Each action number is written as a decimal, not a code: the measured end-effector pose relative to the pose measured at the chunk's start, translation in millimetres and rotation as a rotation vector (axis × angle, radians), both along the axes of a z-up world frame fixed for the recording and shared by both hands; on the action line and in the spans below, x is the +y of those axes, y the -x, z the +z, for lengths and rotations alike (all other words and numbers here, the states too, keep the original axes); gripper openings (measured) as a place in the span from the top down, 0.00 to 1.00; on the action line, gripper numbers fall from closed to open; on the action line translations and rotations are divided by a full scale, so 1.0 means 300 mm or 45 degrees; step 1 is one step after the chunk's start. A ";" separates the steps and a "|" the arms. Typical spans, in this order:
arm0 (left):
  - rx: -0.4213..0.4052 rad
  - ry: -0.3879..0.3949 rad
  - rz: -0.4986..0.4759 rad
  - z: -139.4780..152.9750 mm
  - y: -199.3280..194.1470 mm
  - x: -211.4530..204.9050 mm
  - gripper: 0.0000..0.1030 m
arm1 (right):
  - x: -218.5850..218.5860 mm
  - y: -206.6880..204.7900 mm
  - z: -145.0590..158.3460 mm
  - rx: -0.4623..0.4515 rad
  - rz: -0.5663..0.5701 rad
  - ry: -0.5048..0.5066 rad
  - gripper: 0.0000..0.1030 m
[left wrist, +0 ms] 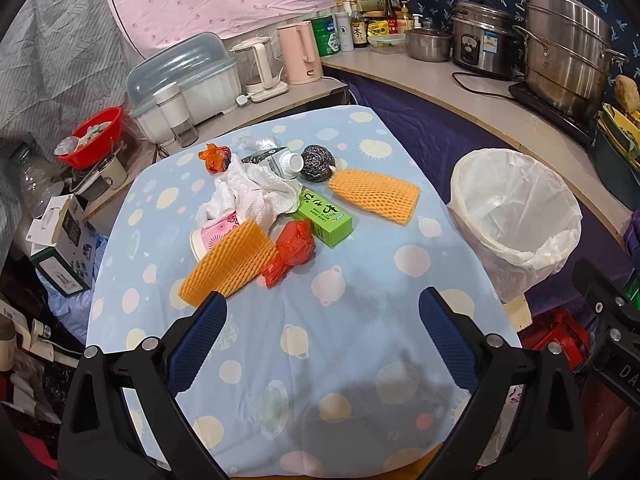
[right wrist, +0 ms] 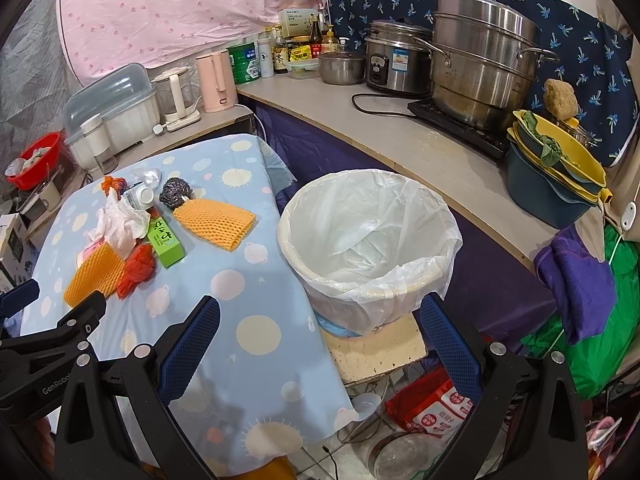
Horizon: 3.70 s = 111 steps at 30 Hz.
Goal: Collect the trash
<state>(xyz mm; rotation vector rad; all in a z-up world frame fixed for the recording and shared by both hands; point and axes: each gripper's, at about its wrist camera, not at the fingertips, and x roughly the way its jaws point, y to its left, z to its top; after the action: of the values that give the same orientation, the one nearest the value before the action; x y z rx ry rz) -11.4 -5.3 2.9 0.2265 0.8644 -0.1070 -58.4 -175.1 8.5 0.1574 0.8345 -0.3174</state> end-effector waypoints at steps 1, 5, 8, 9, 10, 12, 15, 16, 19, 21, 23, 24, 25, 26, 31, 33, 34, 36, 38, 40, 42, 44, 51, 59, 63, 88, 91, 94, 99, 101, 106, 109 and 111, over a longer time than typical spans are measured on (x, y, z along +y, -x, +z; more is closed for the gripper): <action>0.000 0.001 0.000 0.000 0.000 0.000 0.10 | 0.002 -0.001 0.000 0.000 0.000 0.001 0.07; -0.003 -0.006 -0.006 -0.001 0.015 -0.010 0.08 | -0.008 0.027 -0.004 -0.016 0.004 -0.006 0.07; -0.006 -0.010 -0.008 0.001 0.022 -0.014 0.08 | -0.010 0.027 -0.003 -0.017 0.003 -0.009 0.07; -0.006 -0.011 -0.007 0.001 0.024 -0.014 0.08 | -0.009 0.029 -0.002 -0.018 0.003 -0.011 0.07; -0.007 -0.012 -0.007 0.002 0.026 -0.013 0.07 | -0.009 0.031 -0.001 -0.019 0.004 -0.012 0.07; -0.005 -0.011 -0.006 0.001 0.021 -0.015 0.07 | -0.010 0.034 -0.001 -0.021 0.004 -0.014 0.07; -0.005 -0.014 -0.007 0.002 0.027 -0.018 0.07 | -0.009 0.034 -0.001 -0.021 0.003 -0.015 0.07; -0.006 -0.015 -0.008 0.002 0.030 -0.018 0.07 | -0.010 0.033 -0.001 -0.020 0.003 -0.013 0.07; -0.007 -0.016 -0.013 0.003 0.035 -0.019 0.07 | -0.009 0.035 -0.001 -0.021 0.001 -0.013 0.07; -0.006 -0.011 -0.012 0.003 0.026 -0.019 0.07 | -0.015 0.041 0.001 -0.023 -0.002 -0.018 0.07; -0.007 -0.010 -0.011 0.003 0.025 -0.020 0.07 | -0.020 0.045 0.003 -0.025 -0.002 -0.020 0.07; -0.007 -0.011 -0.010 0.003 0.027 -0.019 0.07 | -0.019 0.045 0.003 -0.025 -0.001 -0.019 0.07; -0.007 -0.012 -0.009 0.003 0.028 -0.019 0.07 | -0.020 0.045 0.003 -0.026 -0.002 -0.021 0.07; -0.006 -0.012 -0.008 0.003 0.028 -0.018 0.07 | -0.019 0.044 0.003 -0.026 -0.002 -0.022 0.07; -0.008 -0.011 -0.008 0.005 0.028 -0.018 0.07 | -0.016 0.043 0.003 -0.026 -0.003 -0.021 0.07; -0.007 -0.013 -0.009 0.006 0.027 -0.017 0.07 | -0.016 0.044 0.003 -0.025 -0.004 -0.021 0.07; -0.008 -0.012 -0.009 0.006 0.027 -0.017 0.07 | -0.016 0.044 0.003 -0.025 -0.004 -0.022 0.07; -0.007 -0.014 -0.009 0.006 0.028 -0.017 0.07 | -0.016 0.045 0.002 -0.026 -0.003 -0.021 0.07; -0.008 -0.013 -0.010 0.005 0.028 -0.017 0.07 | -0.017 0.044 0.002 -0.026 -0.003 -0.021 0.07; -0.010 -0.013 -0.010 0.006 0.030 -0.016 0.07 | -0.016 0.045 0.002 -0.026 -0.004 -0.020 0.07; -0.009 -0.013 -0.009 0.005 0.028 -0.017 0.07 | -0.016 0.044 0.001 -0.026 -0.003 -0.020 0.07; -0.008 -0.014 -0.009 0.004 0.028 -0.017 0.07 | -0.016 0.044 0.001 -0.026 -0.004 -0.019 0.07; -0.008 -0.017 -0.010 0.004 0.031 -0.017 0.07 | -0.019 0.045 0.000 -0.026 -0.003 -0.022 0.07; -0.010 -0.015 -0.010 0.002 0.029 -0.019 0.07 | -0.018 0.044 0.000 -0.024 -0.004 -0.022 0.07; -0.012 -0.021 -0.008 0.003 0.032 -0.021 0.07 | -0.017 0.044 0.000 -0.024 -0.003 -0.022 0.07; -0.079 0.041 0.068 -0.059 -0.183 0.181 0.07 | 0.092 -0.192 -0.182 0.013 0.038 -0.115 0.07; -0.049 0.025 0.085 -0.093 -0.230 0.215 0.07 | 0.118 -0.244 -0.218 0.028 0.048 -0.115 0.07; -0.050 -0.028 0.086 -0.124 -0.267 0.242 0.07 | 0.137 -0.302 -0.242 0.035 0.059 -0.110 0.07; -0.029 -0.075 0.082 -0.179 -0.335 0.298 0.07 | 0.162 -0.414 -0.280 0.032 0.079 -0.127 0.07; -0.017 -0.072 0.089 -0.199 -0.361 0.324 0.07 | 0.172 -0.464 -0.297 0.037 0.087 -0.132 0.07; 0.000 -0.026 0.074 -0.241 -0.415 0.392 0.07 | 0.195 -0.583 -0.340 0.045 0.101 -0.128 0.07; 0.023 0.004 0.062 -0.267 -0.436 0.423 0.07 | 0.203 -0.646 -0.365 0.050 0.103 -0.146 0.07; 0.044 0.026 0.066 -0.284 -0.449 0.441 0.07 | 0.203 -0.686 -0.383 0.058 0.094 -0.157 0.07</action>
<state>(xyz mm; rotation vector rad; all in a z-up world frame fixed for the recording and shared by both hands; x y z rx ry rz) 123.2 127.0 -82.4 0.1837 0.9028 -0.0716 147.4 -114.2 -106.4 0.2347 0.9032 -0.2007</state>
